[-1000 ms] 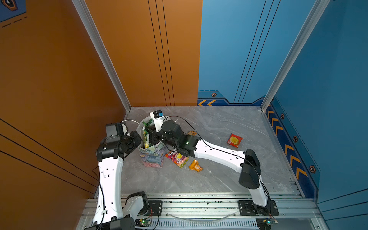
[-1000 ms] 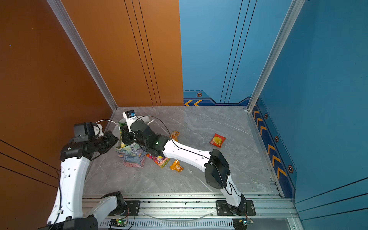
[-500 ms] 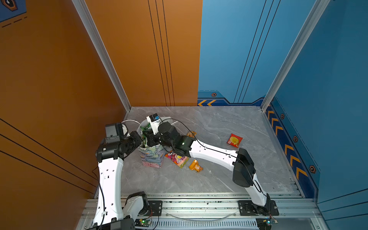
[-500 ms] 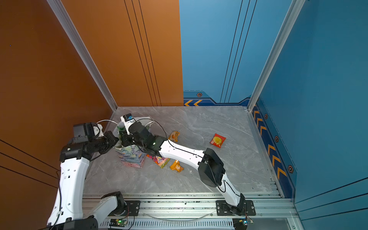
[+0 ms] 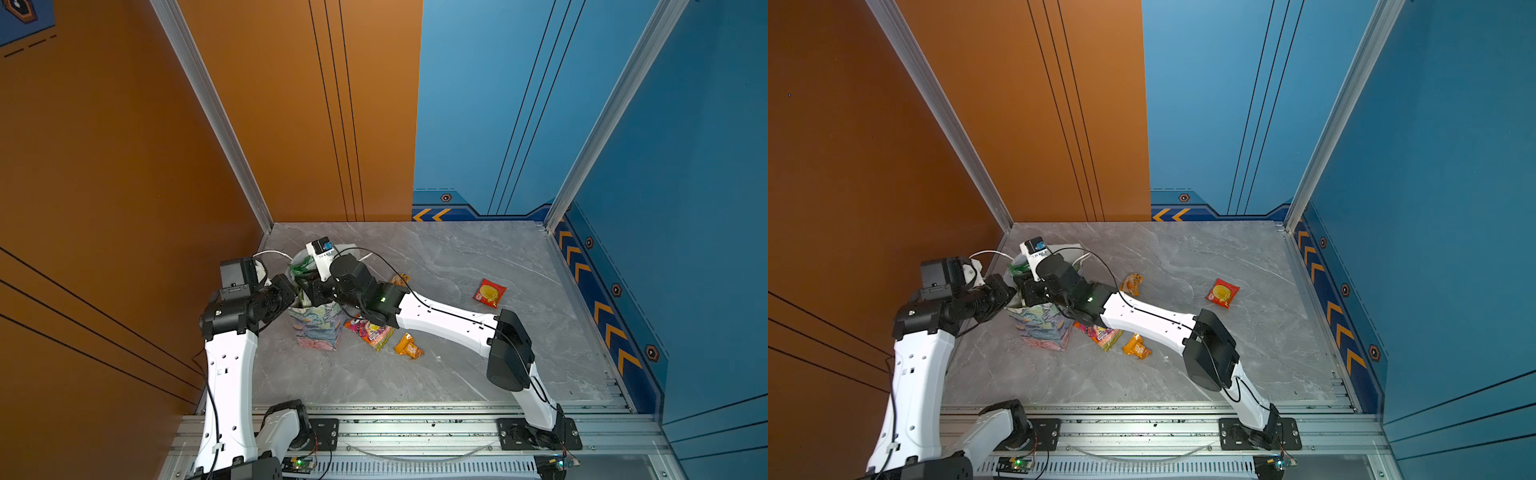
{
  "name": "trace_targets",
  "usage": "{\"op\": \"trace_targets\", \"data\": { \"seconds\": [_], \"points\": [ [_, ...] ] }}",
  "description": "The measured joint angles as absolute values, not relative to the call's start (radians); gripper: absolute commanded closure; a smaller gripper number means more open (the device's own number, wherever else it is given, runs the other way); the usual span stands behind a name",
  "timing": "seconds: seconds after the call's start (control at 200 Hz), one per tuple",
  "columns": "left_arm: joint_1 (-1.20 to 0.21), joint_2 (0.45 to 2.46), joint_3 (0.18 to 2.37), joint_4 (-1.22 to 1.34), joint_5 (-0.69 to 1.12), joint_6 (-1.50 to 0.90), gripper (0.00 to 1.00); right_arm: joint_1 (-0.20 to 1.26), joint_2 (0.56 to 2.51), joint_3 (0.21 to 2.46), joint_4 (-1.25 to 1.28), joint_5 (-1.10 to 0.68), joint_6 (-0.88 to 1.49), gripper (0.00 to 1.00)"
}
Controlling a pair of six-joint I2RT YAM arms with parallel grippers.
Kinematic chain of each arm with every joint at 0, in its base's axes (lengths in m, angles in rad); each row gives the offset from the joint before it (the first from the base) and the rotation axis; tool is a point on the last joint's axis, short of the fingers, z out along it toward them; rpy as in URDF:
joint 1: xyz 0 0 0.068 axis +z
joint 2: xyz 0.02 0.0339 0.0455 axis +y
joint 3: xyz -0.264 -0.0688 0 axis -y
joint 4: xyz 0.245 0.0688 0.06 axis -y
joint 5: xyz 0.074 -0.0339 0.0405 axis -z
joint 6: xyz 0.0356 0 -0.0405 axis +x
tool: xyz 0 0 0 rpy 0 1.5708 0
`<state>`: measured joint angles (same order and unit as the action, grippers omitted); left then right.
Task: Place the snacks into the paper bag
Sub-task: Place the snack in the paper bag.
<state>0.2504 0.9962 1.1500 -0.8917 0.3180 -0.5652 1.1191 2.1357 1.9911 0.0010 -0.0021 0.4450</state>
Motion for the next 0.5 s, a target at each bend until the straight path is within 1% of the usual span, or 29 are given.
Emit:
{"op": "trace_targets", "data": {
  "seconds": [0.06, 0.19, 0.28, 0.501],
  "points": [
    [0.250, 0.996, 1.150, -0.892, 0.318, -0.564, 1.00, 1.119, 2.122, 1.990, -0.023, 0.003, 0.443, 0.57],
    [0.250, 0.996, 1.150, -0.892, 0.315, -0.553, 1.00, 1.117, 2.061, 1.981, -0.075, 0.009, 0.442, 0.56],
    [0.250, 0.995, 1.150, -0.892, 0.311, -0.546, 1.00, 1.113, 2.008, 1.977, -0.105, 0.029, 0.441, 0.53],
    [0.248, 0.995, 1.150, -0.891, 0.302, -0.539, 1.00, 1.073, 1.940, 1.995, -0.225, 0.057, 0.459, 0.50]
  ]
}}
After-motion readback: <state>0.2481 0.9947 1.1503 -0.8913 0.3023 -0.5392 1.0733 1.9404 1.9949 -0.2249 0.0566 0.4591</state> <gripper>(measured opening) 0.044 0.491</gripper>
